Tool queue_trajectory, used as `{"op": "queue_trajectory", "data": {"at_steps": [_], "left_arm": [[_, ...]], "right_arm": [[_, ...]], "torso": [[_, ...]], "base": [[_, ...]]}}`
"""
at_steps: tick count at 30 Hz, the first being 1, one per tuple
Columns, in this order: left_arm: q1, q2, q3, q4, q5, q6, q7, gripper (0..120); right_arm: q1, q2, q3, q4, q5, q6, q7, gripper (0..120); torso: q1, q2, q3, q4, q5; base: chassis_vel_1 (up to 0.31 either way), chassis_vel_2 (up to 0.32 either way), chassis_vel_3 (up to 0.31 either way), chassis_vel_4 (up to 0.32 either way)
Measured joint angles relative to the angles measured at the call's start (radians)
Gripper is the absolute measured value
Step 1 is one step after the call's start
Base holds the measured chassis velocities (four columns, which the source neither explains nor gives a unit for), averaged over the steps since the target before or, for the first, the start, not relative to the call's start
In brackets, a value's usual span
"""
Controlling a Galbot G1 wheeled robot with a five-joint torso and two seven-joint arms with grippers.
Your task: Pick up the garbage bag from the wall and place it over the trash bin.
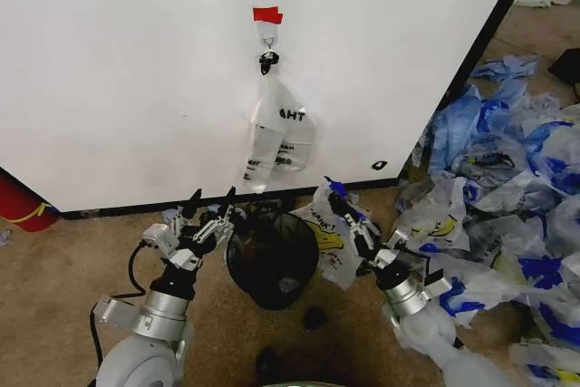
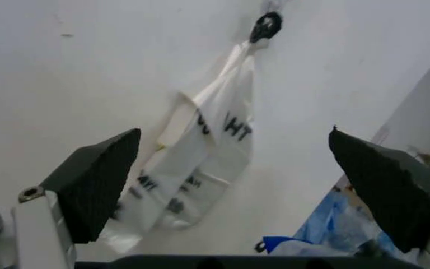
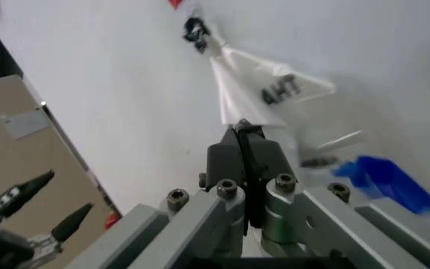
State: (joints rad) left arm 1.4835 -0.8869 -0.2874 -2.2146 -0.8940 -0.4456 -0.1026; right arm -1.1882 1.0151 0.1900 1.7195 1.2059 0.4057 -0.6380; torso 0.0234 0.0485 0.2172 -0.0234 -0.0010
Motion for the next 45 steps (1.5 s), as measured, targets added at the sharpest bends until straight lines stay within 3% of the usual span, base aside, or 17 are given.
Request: {"op": "queue_trajectory", "data": {"at_steps": [9,18,30,36,45], "left_arm": [[-0.041,0.009,0.016,0.031,-0.003,0.014,-0.019,99],[-0.075,-0.017,0.069,0.024,0.006,0.024,-0.021,98],[-0.145,-0.024,0.155,0.087,0.003,0.017,-0.026,98],[-0.122,-0.007,0.158,0.049,0.005,0.018,-0.033,98],[-0.087,-0.010,0.140,0.052,0.029,0.003,-0.027,98]], "right_arm": [[0.007,0.008,0.004,-0.055,-0.009,0.008,-0.026,0],[-0.034,0.009,0.014,0.004,-0.042,0.013,-0.011,0],[-0.048,-0.001,0.044,0.023,-0.067,0.026,-0.024,0],[-0.091,-0.137,0.047,0.116,-0.099,0.023,-0.089,0],[-0.132,-0.210,0.070,0.200,-0.094,0.020,-0.096,0]], "torso": [[0.000,0.000,0.000,0.0000,0.0002],[0.000,0.000,0.000,-0.0003,-0.0001],[0.000,0.000,0.000,-0.0001,0.0003],[0.000,0.000,0.000,-0.0003,-0.0004],[0.000,0.000,0.000,-0.0002,0.0003]], "base": [[0.000,0.000,0.000,0.000],[0.000,0.000,0.000,0.000],[0.000,0.000,0.000,0.000],[0.000,0.000,0.000,0.000],[0.000,0.000,0.000,0.000]]}}
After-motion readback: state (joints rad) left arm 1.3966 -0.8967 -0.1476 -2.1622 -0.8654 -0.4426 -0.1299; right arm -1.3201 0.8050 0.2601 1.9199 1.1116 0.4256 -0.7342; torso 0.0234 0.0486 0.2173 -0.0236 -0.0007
